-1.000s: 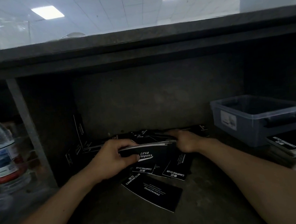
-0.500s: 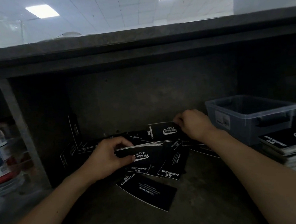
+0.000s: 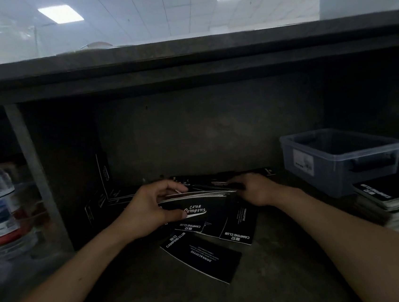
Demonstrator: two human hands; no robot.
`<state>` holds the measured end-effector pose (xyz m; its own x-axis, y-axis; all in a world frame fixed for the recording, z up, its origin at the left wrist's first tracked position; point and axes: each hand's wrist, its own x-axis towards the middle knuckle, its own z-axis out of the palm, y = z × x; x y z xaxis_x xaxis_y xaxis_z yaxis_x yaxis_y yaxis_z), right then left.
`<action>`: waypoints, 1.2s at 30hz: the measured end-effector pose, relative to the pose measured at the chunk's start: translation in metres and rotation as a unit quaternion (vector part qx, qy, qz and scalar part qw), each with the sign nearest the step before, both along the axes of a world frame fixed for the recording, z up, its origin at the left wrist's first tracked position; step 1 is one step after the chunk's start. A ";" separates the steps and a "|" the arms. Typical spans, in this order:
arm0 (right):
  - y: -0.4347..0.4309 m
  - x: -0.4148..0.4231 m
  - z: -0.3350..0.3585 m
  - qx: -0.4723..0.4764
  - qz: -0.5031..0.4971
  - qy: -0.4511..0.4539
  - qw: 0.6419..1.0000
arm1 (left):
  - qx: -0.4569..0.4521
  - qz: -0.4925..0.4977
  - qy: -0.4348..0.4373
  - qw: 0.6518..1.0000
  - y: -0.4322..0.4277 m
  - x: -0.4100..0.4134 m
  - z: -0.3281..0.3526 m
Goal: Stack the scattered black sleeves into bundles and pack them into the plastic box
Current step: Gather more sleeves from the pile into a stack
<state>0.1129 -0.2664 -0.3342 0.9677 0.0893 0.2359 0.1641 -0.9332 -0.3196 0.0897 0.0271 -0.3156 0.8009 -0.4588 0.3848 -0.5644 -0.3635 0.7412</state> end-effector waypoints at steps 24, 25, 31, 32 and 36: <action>0.018 -0.024 0.044 0.265 -0.018 0.017 0.964 | 0.056 -0.013 -0.019 0.998 -0.001 -0.004 0.001; 0.015 -0.024 0.045 0.227 -0.012 -0.033 0.973 | 0.057 -0.011 -0.017 0.998 -0.001 -0.004 0.002; 0.006 -0.029 0.056 0.048 0.012 -0.189 0.981 | 0.075 0.004 -0.038 0.996 0.001 -0.001 -0.002; 0.008 -0.030 0.058 0.047 0.030 -0.195 0.979 | 0.075 0.007 -0.036 0.997 0.001 -0.001 -0.002; 0.020 -0.037 0.054 0.118 0.139 -0.095 0.979 | 0.046 0.019 -0.028 0.998 -0.002 -0.001 -0.003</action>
<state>0.0763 -0.2462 -0.2803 0.8503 0.2635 0.4556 0.4784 -0.7477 -0.4605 0.0885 0.0252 -0.3183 0.7970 -0.4642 0.3865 -0.5881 -0.4506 0.6716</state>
